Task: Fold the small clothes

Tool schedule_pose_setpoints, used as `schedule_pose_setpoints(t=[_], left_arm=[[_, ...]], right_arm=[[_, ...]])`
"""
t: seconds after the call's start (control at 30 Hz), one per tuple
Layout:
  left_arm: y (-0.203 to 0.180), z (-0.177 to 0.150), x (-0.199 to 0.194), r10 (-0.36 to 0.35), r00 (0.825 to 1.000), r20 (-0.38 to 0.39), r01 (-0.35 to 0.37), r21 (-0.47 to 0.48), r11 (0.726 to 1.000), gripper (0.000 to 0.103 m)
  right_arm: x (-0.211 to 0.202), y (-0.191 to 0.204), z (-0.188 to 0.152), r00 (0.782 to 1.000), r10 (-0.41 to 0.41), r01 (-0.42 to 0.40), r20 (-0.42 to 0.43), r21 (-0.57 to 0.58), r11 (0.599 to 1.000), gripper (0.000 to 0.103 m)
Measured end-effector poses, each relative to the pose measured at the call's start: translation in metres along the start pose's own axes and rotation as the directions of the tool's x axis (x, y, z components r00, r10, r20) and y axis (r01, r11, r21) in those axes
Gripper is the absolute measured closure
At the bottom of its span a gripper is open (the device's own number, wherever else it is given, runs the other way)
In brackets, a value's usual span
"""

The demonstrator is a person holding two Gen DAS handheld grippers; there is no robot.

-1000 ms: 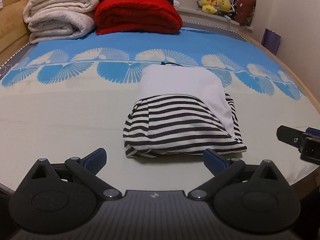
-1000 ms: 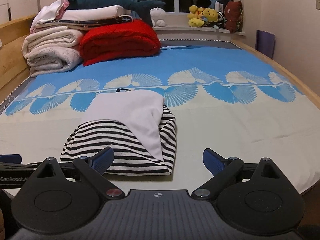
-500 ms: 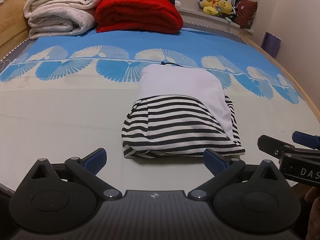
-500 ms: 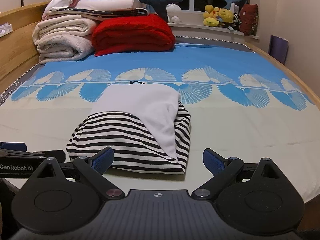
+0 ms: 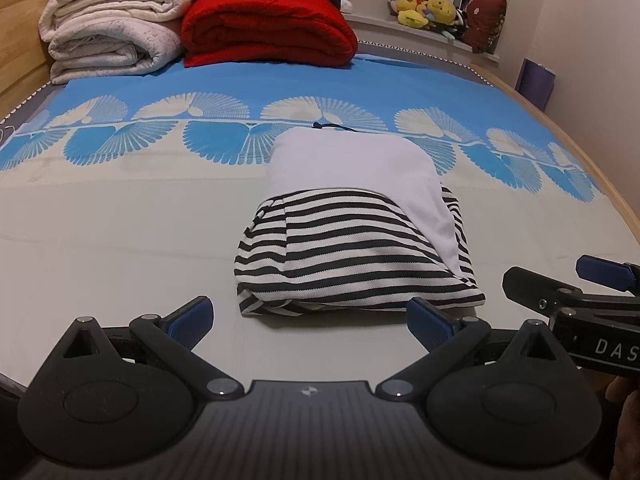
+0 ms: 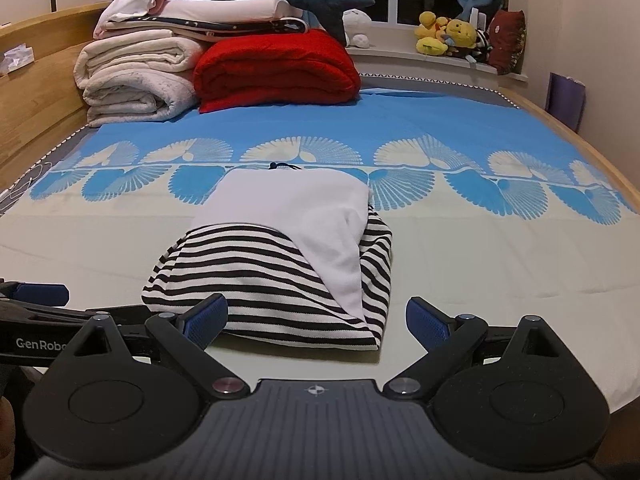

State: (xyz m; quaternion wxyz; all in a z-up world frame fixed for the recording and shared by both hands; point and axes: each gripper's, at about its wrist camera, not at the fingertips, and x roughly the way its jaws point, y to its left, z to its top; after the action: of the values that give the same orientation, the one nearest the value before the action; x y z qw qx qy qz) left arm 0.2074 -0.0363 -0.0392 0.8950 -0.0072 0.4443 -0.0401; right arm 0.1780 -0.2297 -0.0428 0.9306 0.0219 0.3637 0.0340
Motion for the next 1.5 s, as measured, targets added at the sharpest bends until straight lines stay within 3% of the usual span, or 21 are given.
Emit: schedule_pose_setpoints(t=[1.5], left_arm=[[-0.0012, -0.0001, -0.0002, -0.003, 1.000, -0.005, 0.003, 0.000, 1.000, 0.000]], right_arm=[[-0.0007, 0.0020, -0.0008, 1.000, 0.010, -0.010, -0.005, -0.012, 1.000, 0.007]])
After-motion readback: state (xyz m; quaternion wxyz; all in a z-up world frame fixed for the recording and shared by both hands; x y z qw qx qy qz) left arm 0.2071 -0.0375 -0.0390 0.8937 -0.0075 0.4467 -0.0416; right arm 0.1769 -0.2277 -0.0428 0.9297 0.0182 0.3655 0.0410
